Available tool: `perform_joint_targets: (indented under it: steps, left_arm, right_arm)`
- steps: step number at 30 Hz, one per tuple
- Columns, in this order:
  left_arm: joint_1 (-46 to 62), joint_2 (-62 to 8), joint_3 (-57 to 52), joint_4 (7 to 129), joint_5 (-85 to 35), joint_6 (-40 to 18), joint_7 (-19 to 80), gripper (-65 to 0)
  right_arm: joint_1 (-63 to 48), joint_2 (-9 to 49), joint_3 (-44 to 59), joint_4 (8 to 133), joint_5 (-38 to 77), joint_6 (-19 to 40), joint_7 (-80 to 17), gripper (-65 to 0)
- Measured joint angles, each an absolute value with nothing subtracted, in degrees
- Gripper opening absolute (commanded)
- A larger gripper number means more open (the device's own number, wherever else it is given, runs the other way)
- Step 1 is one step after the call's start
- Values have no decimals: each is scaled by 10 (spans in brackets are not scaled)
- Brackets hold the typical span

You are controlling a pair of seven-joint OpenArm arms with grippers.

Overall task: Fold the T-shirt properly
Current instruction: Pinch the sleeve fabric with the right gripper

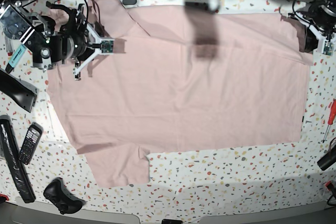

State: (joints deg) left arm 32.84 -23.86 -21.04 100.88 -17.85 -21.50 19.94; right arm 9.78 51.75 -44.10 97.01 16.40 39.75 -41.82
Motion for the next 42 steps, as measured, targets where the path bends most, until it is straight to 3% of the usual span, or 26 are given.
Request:
perform_joint_targets:
  steps: [6, 10, 12, 26, 34, 40, 42]
  left_arm:
    - [328, -239, -210, 1009, -178, -215, 199, -650]
    - [328, -238, -210, 1009, -178, -215, 199, -650]
    - [328, -238, -210, 1009, -178, -215, 199, -650]
    - [328, -227, -210, 1009, -164, -215, 199, -650]
    - [328, -227, -210, 1009, -144, -215, 195, -650]
    - [328, -227, -210, 1009, -144, -215, 195, -650]
    - [328, -227, -210, 1009, -144, -215, 195, -650]
  right_arm:
    - [105, 517, -442, 970, 164, 397, -418, -650]
    - [129, 517, -442, 970, 164, 397, -453, -451]
    - [131, 518, -442, 970, 161, 397, -455, -391]
    - [127, 517, -442, 935, 166, 397, -431, -398]
    - [127, 526, -442, 981, 288, 397, -576, -428]
    - [127, 535, -442, 981, 296, 397, -582, -428]
    - [127, 535, -442, 981, 277, 398, -543, -428]
